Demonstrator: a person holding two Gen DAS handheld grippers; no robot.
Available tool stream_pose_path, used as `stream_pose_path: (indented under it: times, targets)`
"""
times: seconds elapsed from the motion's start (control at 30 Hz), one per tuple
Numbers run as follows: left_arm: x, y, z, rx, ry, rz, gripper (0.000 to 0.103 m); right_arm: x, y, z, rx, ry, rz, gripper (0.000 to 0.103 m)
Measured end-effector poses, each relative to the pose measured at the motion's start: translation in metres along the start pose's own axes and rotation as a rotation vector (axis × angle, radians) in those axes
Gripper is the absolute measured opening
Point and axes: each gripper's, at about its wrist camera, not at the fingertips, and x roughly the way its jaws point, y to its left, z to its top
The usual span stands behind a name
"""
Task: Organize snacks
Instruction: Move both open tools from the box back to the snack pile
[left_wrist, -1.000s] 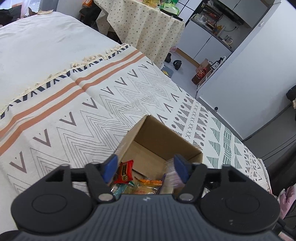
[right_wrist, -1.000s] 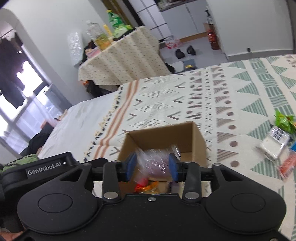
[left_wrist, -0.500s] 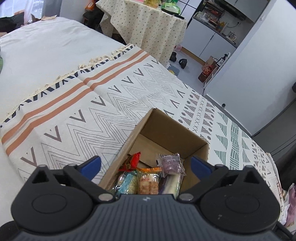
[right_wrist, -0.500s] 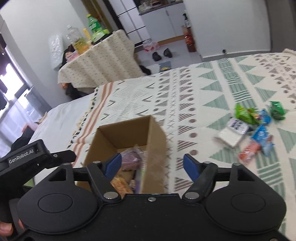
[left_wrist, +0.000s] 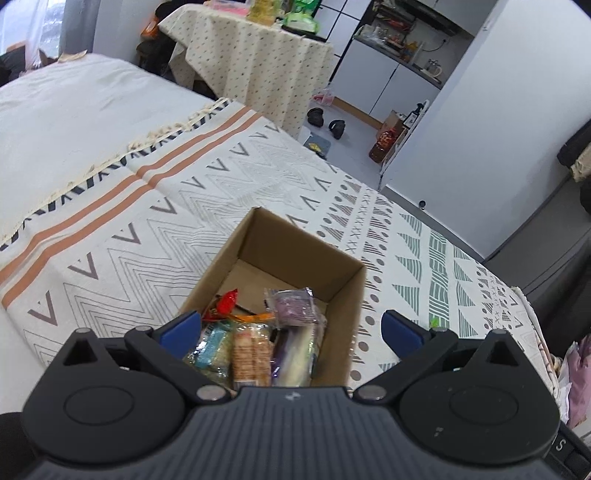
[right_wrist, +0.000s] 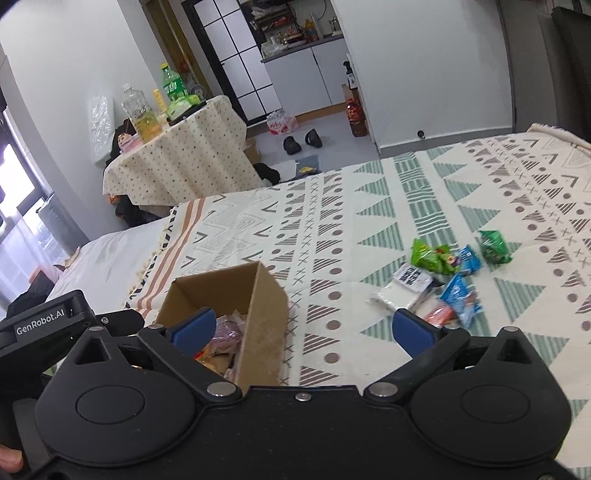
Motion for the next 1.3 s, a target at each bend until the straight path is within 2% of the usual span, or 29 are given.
stream_pose_path:
  times: [0.37, 0.63, 1.0, 1.1, 1.3]
  targets:
    - [-0.001, -0.042, -0.017, 0.069, 0.036, -0.048, 0.103, -0.024, -0.047, 0.000, 0.031, -0.020, -0.038, 0.103]
    - [0.004, -0.073, -0.030, 0.137, 0.059, -0.023, 0.103, -0.036, -0.085, 0.002, 0.054, -0.023, -0.053, 0.103]
    - [0.021, -0.110, -0.051, 0.180, 0.095, -0.046, 0.103, -0.040, -0.136, 0.000, 0.094, -0.019, -0.081, 0.103]
    - [0.027, -0.119, -0.056, 0.184, 0.099, -0.053, 0.103, -0.037, -0.150, -0.001, 0.111, -0.015, -0.085, 0.101]
    - [0.044, -0.132, -0.063, 0.193, 0.114, -0.075, 0.102, -0.026, -0.172, -0.003, 0.134, 0.013, -0.066, 0.090]
